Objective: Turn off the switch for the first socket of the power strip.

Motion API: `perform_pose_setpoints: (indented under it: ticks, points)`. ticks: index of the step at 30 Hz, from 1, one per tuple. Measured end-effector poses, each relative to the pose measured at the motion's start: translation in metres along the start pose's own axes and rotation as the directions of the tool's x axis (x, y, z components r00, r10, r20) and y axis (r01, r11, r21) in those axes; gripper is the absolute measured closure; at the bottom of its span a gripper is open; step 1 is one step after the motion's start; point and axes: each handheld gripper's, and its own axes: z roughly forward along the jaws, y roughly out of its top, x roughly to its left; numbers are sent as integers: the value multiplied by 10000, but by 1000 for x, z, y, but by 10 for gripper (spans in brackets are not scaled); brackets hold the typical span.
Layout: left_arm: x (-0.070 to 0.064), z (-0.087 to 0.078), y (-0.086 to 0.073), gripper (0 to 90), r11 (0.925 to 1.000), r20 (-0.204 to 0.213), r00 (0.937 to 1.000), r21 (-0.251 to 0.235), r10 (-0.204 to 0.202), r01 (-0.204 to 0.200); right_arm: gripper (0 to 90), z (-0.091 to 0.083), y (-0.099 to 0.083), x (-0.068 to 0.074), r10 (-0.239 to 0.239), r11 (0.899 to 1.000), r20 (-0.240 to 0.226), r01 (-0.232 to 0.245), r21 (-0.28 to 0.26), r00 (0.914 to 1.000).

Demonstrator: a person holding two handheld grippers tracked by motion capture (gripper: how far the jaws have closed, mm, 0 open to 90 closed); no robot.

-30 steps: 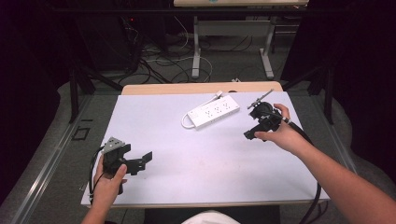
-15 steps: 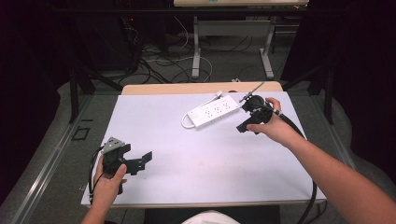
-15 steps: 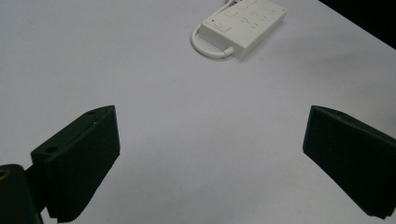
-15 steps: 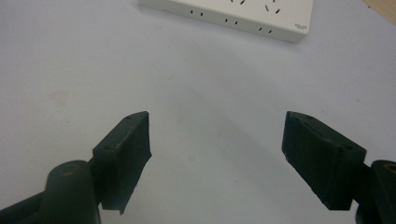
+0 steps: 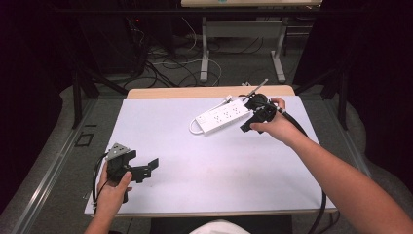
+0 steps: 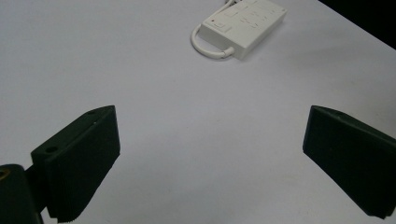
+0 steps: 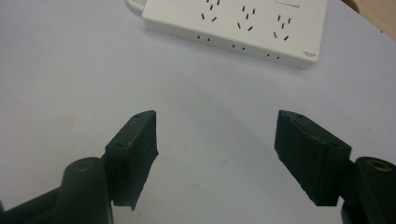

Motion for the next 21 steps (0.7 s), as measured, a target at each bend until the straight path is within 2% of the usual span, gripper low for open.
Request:
perform_pose_setpoints:
  ticks: [4, 5, 8, 10, 11, 13, 14, 16, 18, 21]
  points:
    - [0, 0, 0, 37, 10000, 1, 10000, 3, -12, 12, 329, 4, 6, -1, 72, 10000, -31, -72, -38, 10000]
    - [0, 0, 0, 37, 10000, 9, 10000, 4, -8, 8, 339, 8, 9, -2, 148, 9997, -67, -149, -186, 9999]
    - [0, 1, 0, 37, 10000, 16, 10000, 4, -2, 2, 356, 10, 14, -4, 141, 9999, -110, -142, -69, 9998]
    - [0, 1, 0, 37, 10000, 14, 10000, 4, -9, 9, 359, 11, 15, -4, 172, 9998, -125, -173, -68, 9998]
    - [0, 0, 0, 37, 10000, 16, 10000, 16, -8, 8, 362, 14, 17, -4, 228, 9994, -251, -234, -250, 9994]
    - [0, 1, 0, 37, 10000, 19, 10000, 11, -3, 3, 364, 15, 20, -5, 229, 9997, -127, -231, -128, 9997]
    - [0, 1, 0, 37, 10000, 19, 10000, 16, -3, 3, 365, 17, 23, -6, 263, 9995, -278, -268, -177, 9993]
    - [0, 1, 0, 37, 10000, 20, 10000, 22, 2, -2, 365, 19, 26, -6, 308, 9993, -151, -311, -195, 9994]
    - [0, 1, 0, 37, 10000, 22, 10000, 17, -6, 6, 364, 20, 27, -7, 270, 9994, -245, -275, -211, 9993]
    - [1, 1, 0, 37, 10000, 24, 10000, 4, -7, 7, 365, 25, 32, -9, 426, 9979, -321, -441, -469, 9986]
